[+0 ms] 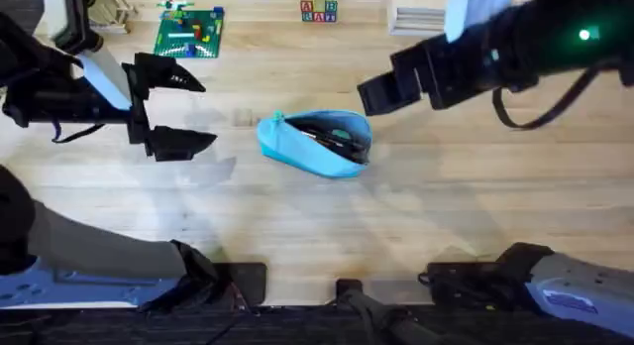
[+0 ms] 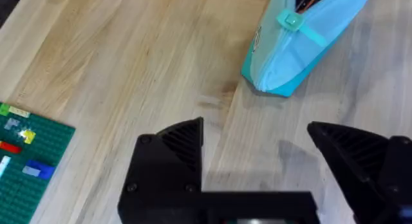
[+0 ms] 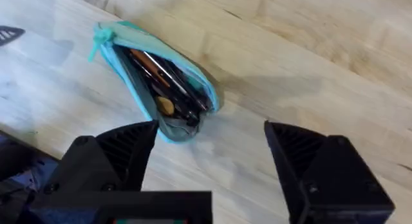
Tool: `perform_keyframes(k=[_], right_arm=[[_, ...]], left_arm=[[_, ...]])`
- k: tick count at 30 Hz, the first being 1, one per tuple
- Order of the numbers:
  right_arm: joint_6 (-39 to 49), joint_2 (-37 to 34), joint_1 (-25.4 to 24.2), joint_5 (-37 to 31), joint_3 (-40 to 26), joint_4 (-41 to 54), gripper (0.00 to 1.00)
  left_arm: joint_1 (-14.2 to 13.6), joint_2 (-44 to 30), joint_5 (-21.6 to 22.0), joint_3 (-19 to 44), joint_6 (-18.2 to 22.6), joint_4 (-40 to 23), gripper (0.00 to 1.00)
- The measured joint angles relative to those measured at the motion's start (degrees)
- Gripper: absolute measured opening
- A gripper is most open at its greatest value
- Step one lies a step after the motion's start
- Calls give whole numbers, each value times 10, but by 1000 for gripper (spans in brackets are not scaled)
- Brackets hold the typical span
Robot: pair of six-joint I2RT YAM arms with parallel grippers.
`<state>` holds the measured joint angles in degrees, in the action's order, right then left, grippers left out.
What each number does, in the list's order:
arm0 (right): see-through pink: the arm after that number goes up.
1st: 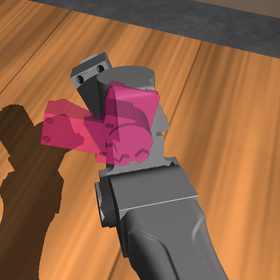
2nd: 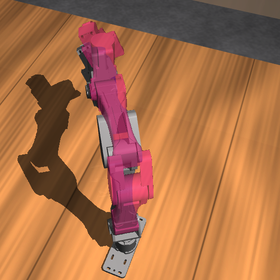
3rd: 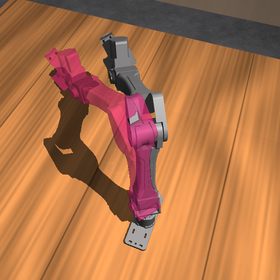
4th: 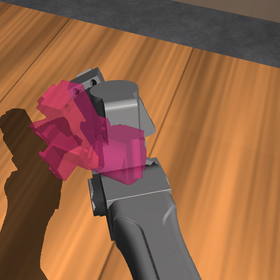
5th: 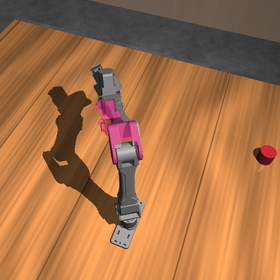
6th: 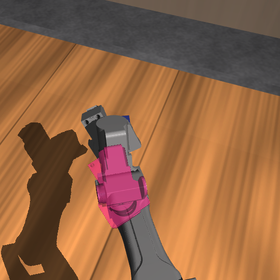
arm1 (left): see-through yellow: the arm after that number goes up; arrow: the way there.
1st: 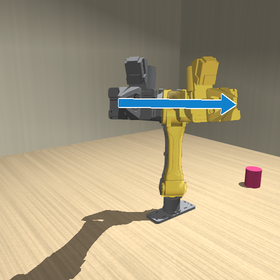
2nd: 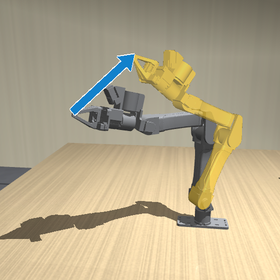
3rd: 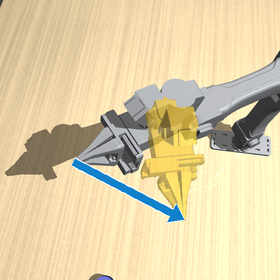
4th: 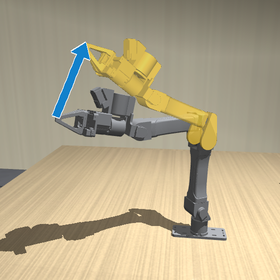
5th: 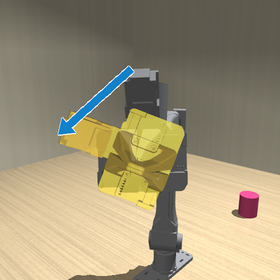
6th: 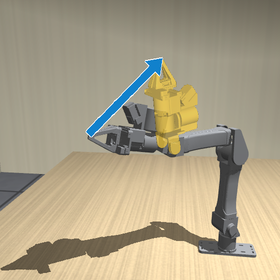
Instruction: Unzip the bag, pick up the pens from the table one at a time and place them inside, then zip the bag closed.
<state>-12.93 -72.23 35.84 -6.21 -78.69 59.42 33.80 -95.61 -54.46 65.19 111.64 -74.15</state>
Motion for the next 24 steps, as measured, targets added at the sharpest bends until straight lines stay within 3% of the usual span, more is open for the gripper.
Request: perform_keyframes(k=[15,24], right_arm=[[-42,-149,67,-4,-128,11,997],[-140,-191,104,-5,-148,-11,997]], left_arm=[[0,0,0,0,20,0,992],[0,0,0,0,20,0,993]])
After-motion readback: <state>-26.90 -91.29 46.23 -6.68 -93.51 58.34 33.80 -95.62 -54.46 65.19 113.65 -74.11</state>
